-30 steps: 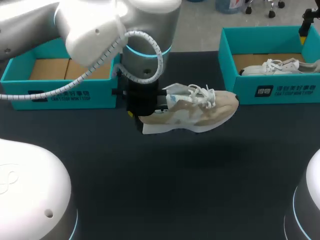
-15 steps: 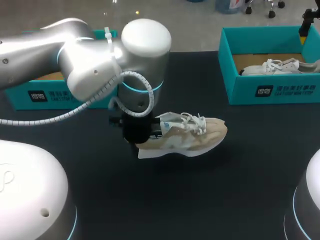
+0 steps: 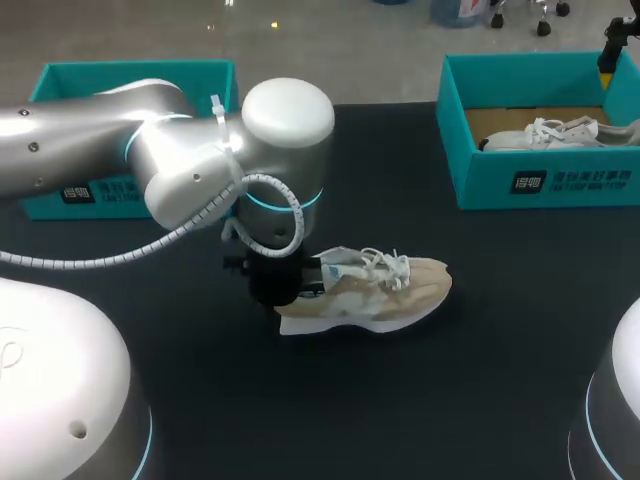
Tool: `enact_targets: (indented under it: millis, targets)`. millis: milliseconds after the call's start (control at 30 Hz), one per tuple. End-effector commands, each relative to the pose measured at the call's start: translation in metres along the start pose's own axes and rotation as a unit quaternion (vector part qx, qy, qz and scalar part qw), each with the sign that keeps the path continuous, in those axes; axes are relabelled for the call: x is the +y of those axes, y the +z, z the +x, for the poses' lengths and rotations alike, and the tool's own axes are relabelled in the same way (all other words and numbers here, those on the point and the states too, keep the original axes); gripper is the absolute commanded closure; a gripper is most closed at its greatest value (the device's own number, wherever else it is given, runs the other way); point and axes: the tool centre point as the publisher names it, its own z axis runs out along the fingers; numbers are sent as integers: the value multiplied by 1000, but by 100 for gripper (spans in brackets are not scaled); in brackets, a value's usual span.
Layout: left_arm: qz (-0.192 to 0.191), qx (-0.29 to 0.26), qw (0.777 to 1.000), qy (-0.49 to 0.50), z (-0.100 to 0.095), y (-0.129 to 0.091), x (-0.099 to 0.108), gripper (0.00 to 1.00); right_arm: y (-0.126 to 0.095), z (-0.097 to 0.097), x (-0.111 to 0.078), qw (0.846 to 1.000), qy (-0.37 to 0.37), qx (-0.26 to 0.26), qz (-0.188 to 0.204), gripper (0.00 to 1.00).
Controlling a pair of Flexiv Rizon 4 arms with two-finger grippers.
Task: Take the shoe out of the shoebox, open the shoe tongue, remove and reinsert the insole, then place the shoe into the shoebox
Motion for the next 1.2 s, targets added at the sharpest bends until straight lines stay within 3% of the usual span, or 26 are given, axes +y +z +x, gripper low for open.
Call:
enact_targets:
  millis: [33,267,300,333,367,400,500,767,1033,1200]
  targets:
    - [-3,5,1000,3,-6,6,3,100,0,0,0,1000,0,0,-1,0]
    - [3,13,1000,20,-4,15,1,100,0,0,0,1000,0,0,-1,0]
    - [8,15,1000,19,-4,16,1,92,0,0,0,1000,0,0,-1,0]
    - [9,15,1000,19,-3,18,1,45,0,0,0,1000,0,0,-1,0]
    - [11,15,1000,18,-2,18,0,15,0,0,0,1000,0,0,-1,0]
    - [14,14,1000,17,-1,19,0,2,0,0,0,1000,0,0,-1,0]
    - [18,13,1000,18,0,19,0,0,0,0,0,1000,0,0,-1,0]
    - [17,-34,999,-9,1,-18,4,0,0,0,0,1000,0,0,-1,0]
    - [43,-85,987,-126,9,-60,7,0,0,0,0,1000,0,0,-1,0]
    - [28,-111,974,-194,16,-75,5,0,0,0,0,1000,0,0,-1,0]
